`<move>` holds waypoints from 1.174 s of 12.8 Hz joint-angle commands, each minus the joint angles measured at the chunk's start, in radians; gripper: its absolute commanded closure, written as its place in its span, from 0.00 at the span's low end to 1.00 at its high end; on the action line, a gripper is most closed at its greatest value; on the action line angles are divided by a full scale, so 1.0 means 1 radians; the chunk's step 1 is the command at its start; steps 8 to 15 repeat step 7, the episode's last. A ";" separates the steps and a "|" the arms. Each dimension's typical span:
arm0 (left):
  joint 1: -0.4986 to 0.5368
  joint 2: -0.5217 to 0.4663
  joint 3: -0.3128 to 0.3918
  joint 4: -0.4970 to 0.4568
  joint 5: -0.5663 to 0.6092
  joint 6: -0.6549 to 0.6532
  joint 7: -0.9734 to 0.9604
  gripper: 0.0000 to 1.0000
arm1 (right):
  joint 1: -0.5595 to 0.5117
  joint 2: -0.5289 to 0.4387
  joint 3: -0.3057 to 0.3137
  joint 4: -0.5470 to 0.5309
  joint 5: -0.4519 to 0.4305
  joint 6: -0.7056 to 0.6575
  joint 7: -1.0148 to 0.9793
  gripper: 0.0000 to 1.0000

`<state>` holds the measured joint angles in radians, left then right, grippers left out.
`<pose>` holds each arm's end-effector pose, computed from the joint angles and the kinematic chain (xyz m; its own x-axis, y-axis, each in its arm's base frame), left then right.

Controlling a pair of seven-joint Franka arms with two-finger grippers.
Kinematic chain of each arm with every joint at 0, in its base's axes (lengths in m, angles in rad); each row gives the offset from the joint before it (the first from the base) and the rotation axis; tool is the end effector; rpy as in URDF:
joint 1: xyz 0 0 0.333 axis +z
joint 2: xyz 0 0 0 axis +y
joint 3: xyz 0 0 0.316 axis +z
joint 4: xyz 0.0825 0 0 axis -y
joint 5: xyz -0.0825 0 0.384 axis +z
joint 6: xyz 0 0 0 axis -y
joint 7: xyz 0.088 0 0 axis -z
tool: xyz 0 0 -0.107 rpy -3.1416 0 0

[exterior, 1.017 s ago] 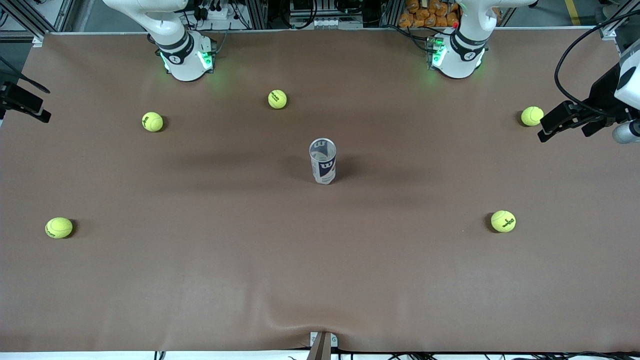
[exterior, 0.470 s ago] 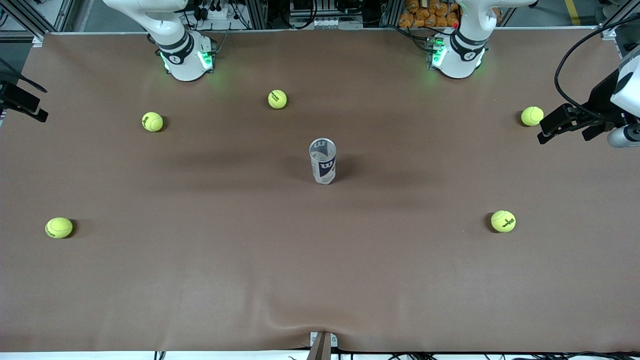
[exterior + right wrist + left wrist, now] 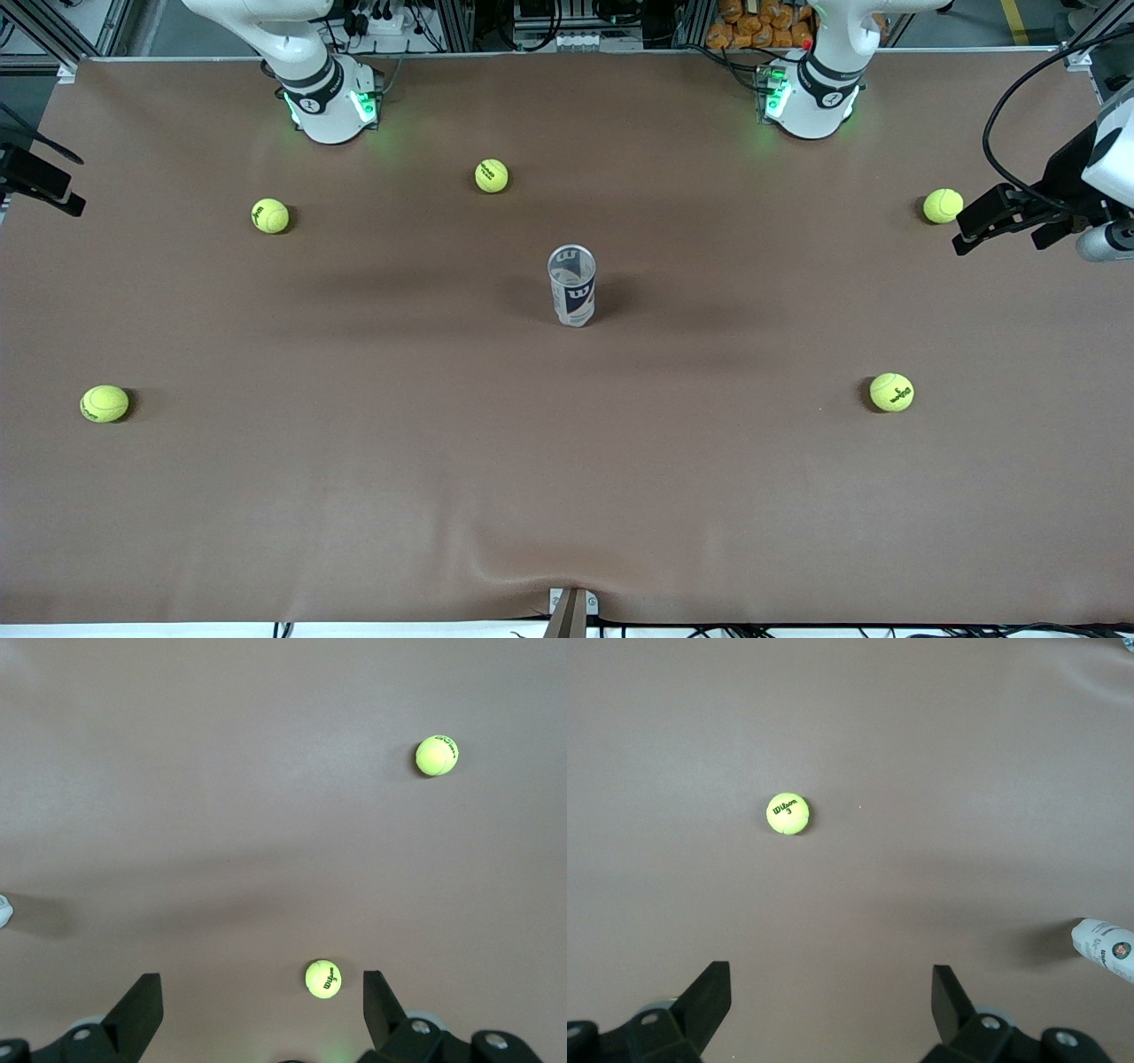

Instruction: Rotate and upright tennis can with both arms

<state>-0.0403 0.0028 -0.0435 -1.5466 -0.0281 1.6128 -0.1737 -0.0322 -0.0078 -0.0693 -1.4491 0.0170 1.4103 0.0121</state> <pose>0.5579 -0.0497 0.6383 0.9942 0.0910 0.0575 0.0889 -0.9953 0.0387 0.5322 -0.0523 0.6714 0.9934 -0.1106 -0.0312 -0.1112 -0.9937 -0.0170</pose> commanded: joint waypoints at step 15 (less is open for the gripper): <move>-0.001 -0.004 0.005 0.002 -0.001 -0.025 0.025 0.00 | -0.012 -0.009 0.013 0.006 -0.008 -0.008 0.005 0.00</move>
